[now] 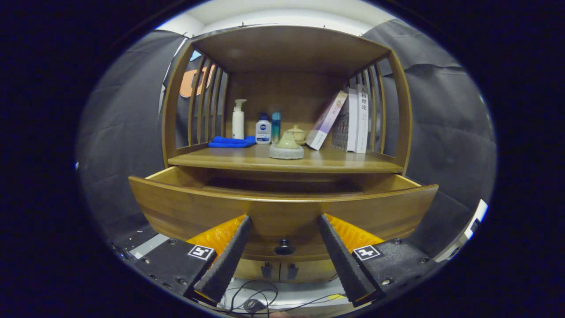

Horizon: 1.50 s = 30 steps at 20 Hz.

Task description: Pull open the drawer, take out the items inside it, and place them on the countertop above the cabinet.

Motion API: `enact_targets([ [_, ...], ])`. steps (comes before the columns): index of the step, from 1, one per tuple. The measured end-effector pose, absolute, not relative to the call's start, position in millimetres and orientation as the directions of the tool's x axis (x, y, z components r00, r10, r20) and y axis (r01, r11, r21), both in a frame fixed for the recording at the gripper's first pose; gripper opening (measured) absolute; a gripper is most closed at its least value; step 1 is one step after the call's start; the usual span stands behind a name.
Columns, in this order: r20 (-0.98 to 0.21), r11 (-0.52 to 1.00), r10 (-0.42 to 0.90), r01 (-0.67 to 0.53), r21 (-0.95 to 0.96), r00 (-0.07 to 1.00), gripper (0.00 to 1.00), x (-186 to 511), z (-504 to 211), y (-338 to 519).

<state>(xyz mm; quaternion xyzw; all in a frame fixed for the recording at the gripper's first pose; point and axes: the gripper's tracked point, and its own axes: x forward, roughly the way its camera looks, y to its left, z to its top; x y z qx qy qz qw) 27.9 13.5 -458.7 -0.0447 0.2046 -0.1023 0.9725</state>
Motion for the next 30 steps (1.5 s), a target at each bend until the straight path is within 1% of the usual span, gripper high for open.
enact_targets([
  [3, -0.397, 0.974, -0.222, 0.187, -0.126, 0.891, 1.00, 54, -463, 9],
  [15, -0.410, 0.972, -0.235, 0.202, -0.123, 0.881, 1.00, 116, -471, -1],
  [19, -0.424, 0.970, -0.242, 0.202, -0.138, 0.872, 1.00, 118, -471, 1],
  [21, -0.441, 0.974, -0.224, 0.189, -0.122, 0.869, 1.00, 118, -470, 3],
  [25, -0.433, 0.983, -0.181, 0.166, -0.073, 0.883, 1.00, 102, -437, 3],
  [30, -0.376, 0.993, -0.117, 0.102, -0.060, 0.919, 1.00, 68, -372, 7],
])
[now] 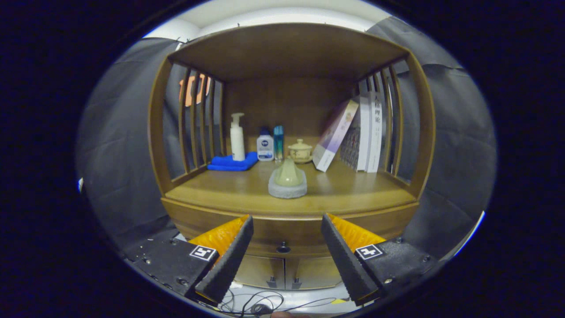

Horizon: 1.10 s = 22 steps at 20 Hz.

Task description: Pull open the drawer, take out the items inside it, and place them on the countertop above the cabinet.

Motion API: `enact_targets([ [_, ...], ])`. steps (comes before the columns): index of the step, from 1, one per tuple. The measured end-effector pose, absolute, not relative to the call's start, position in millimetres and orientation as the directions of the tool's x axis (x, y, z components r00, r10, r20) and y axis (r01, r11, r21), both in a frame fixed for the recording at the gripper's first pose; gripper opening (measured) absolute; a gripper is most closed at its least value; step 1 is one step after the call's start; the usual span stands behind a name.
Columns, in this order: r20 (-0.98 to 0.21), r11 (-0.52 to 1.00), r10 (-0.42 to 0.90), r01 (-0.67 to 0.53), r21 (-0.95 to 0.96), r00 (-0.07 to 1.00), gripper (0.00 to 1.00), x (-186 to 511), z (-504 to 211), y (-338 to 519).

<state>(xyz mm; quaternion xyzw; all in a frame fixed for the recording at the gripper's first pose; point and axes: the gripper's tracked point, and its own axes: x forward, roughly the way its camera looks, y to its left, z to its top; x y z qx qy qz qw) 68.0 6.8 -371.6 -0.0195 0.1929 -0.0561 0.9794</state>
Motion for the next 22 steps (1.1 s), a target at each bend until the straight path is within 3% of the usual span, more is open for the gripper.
enact_targets([
  [9, -0.223, 0.999, -0.005, -0.003, -0.032, 0.975, 1.00, -7, -226, 10],
  [22, -0.055, 1.000, 0.020, -0.021, -0.017, 0.998, 1.00, -71, -103, -13],
])
